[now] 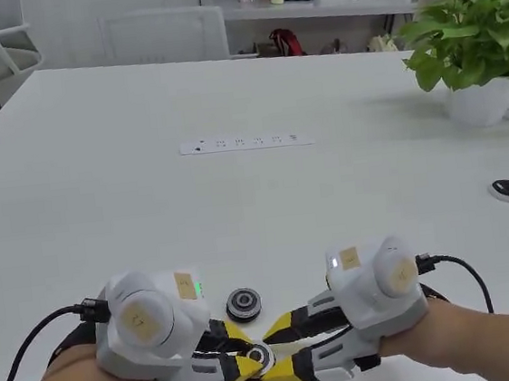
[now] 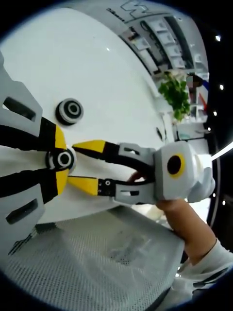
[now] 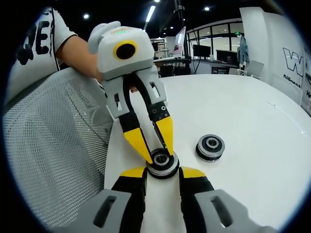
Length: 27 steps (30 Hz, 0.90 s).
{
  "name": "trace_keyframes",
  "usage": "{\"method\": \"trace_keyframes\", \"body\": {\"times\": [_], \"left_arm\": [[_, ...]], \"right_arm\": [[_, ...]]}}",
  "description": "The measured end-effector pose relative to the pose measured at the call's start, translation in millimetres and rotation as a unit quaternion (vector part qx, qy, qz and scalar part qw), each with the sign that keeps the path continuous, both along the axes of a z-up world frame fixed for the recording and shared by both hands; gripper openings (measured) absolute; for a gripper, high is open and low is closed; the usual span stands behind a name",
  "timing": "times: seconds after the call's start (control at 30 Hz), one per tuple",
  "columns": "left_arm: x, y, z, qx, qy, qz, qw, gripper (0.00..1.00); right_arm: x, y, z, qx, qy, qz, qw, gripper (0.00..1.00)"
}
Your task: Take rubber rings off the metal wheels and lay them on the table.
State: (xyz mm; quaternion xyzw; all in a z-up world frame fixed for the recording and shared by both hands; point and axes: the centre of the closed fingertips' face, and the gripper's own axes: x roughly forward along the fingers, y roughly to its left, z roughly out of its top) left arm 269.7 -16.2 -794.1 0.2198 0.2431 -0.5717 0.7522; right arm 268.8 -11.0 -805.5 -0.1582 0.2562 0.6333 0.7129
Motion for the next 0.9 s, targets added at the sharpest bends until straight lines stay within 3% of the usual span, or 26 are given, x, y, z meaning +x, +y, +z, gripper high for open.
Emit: {"method": "trace_keyframes", "body": {"times": [0.7,0.73,0.8,0.9], "left_arm": [[0.5,-0.2,-0.1,0.001,0.001,0.001,1.0,0.13],[0.5,-0.2,-0.1,0.001,0.001,0.001,1.0,0.13],[0.5,-0.1,-0.1,0.002,0.0,0.001,1.0,0.13],[0.7,-0.2,-0.2,0.002,0.0,0.001,1.0,0.13]], "right_arm": [[-0.4,-6.1,-2.1,-0.012,-0.002,0.003,0.9999,0.15],[1.0,-8.6,-4.4,-0.022,-0.007,0.001,0.9997,0.13],[1.3,-9.2,-4.3,-0.02,0.007,-0.007,0.9998,0.1],[1.0,-9.0,-4.8,-0.021,0.006,-0.007,0.9997,0.09]]}}
